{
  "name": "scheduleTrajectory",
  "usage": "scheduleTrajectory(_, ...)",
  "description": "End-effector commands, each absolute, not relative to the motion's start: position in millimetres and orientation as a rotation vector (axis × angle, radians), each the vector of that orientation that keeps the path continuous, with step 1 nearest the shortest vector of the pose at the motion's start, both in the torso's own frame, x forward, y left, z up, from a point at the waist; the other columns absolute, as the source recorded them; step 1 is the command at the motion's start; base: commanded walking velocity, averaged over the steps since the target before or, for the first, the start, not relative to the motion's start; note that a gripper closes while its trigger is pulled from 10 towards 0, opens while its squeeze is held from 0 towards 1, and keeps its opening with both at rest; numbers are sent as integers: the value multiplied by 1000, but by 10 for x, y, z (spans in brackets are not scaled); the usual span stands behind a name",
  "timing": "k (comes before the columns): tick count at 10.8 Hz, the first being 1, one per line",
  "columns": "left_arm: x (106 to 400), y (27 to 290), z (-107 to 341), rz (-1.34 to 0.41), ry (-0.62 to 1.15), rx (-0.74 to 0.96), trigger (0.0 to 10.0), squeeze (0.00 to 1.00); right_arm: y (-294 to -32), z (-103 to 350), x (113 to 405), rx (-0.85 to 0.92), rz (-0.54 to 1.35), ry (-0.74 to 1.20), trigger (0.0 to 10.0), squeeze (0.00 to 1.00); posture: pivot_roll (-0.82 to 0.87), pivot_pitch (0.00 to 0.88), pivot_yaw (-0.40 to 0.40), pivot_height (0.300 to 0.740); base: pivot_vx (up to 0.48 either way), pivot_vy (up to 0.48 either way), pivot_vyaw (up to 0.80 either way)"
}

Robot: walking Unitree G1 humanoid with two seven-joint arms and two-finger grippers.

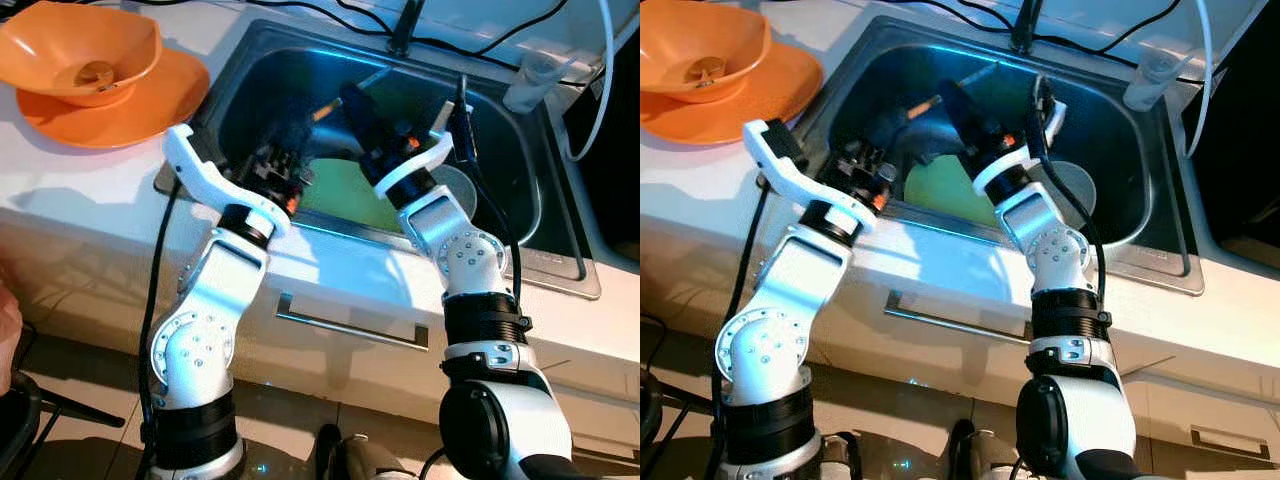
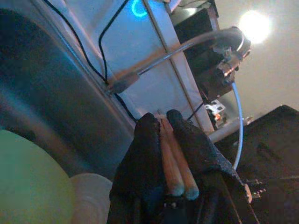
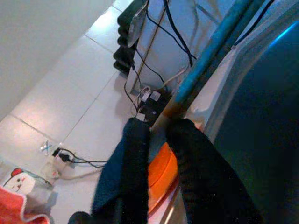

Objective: Kitchen organization

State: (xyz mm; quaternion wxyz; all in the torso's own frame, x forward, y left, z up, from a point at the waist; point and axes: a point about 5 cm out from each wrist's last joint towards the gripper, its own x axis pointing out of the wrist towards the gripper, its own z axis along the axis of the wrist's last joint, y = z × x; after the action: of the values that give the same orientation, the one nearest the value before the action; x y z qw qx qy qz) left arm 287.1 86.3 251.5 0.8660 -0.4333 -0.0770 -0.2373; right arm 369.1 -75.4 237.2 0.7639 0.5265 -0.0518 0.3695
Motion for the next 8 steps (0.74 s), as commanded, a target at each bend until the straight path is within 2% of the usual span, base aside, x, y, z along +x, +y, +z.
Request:
scheduleTrajectory(1,2776,619,2500,-628,-92,-920,0,0,-773,2458,3714,1124,801,-138,0,0,55,222,-161,740,0,0,0)
scheduleTrajectory(5,2702,519,2462,-713,-50,-894,0,0,-777,2422,3727,1120,789,-129,0,0,53,221,-161,740,0,0,0)
scheduleTrajectory(6,2708,521,2450,-706,-45,-882,2196,0,-778,2421,3727,1119,788,-129,0,0,53,221,-161,740,0,0,0)
scheduleTrajectory(7,2716,522,2442,-704,-39,-877,10000,1000,-782,2418,3727,1118,787,-129,0,0,52,215,-160,740,0,0,0)
scheduleTrajectory(8,2719,521,2438,-706,-37,-873,10000,1000,-784,2417,3728,1116,787,-129,0,0,51,216,-159,740,0,0,0)
